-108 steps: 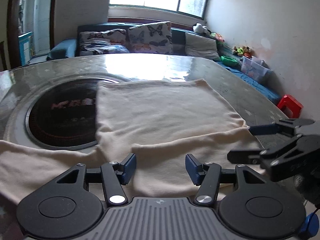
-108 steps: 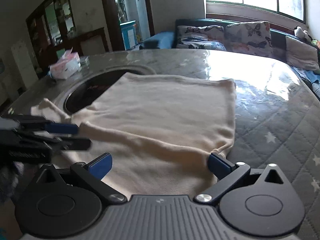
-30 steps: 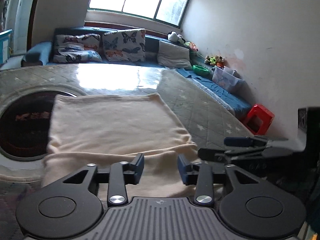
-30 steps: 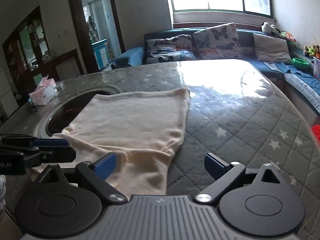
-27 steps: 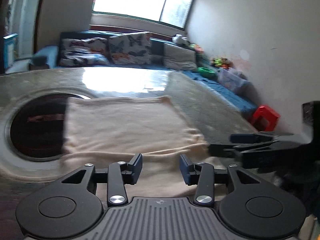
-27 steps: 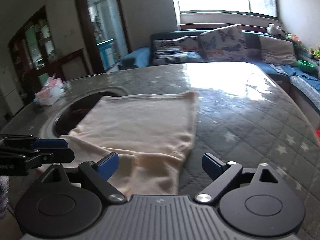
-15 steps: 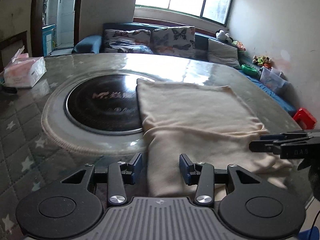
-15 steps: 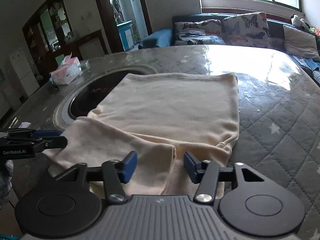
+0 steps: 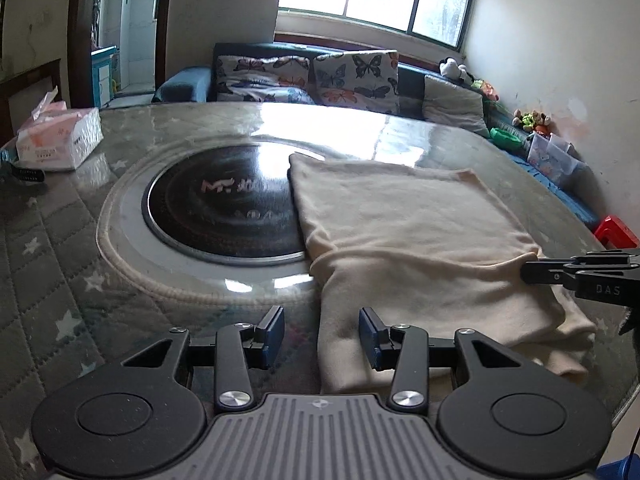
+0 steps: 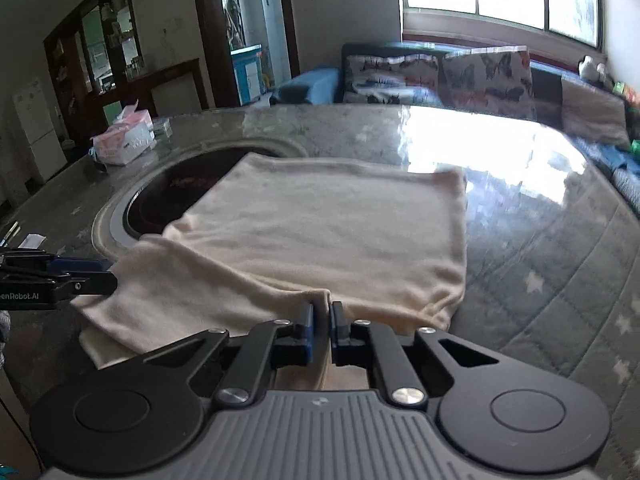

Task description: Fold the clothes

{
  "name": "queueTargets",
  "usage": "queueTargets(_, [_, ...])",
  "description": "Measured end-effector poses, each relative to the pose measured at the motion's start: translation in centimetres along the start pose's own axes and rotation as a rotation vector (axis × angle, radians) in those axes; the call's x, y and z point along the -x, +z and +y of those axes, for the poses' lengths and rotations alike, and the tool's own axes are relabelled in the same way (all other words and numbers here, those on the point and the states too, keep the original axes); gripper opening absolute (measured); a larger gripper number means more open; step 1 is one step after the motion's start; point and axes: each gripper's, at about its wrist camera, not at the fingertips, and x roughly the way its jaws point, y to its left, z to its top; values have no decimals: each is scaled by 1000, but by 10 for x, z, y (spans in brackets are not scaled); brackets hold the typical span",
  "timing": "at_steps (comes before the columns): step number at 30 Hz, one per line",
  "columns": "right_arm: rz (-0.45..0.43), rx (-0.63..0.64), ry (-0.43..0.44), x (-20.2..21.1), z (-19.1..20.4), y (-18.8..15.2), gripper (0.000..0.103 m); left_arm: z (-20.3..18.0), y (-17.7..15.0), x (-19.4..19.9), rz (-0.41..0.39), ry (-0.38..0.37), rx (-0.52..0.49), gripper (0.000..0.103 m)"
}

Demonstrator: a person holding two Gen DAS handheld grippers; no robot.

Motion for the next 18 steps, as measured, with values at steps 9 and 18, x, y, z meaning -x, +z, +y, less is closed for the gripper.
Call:
queueTargets(9, [39, 12, -70, -7, -4, 2, 8, -19, 18, -5, -43, -31, -56, 44])
queueTargets(18, [-24, 67, -21, 4, 3, 6, 16, -31, 26, -30, -29, -44, -109, 43])
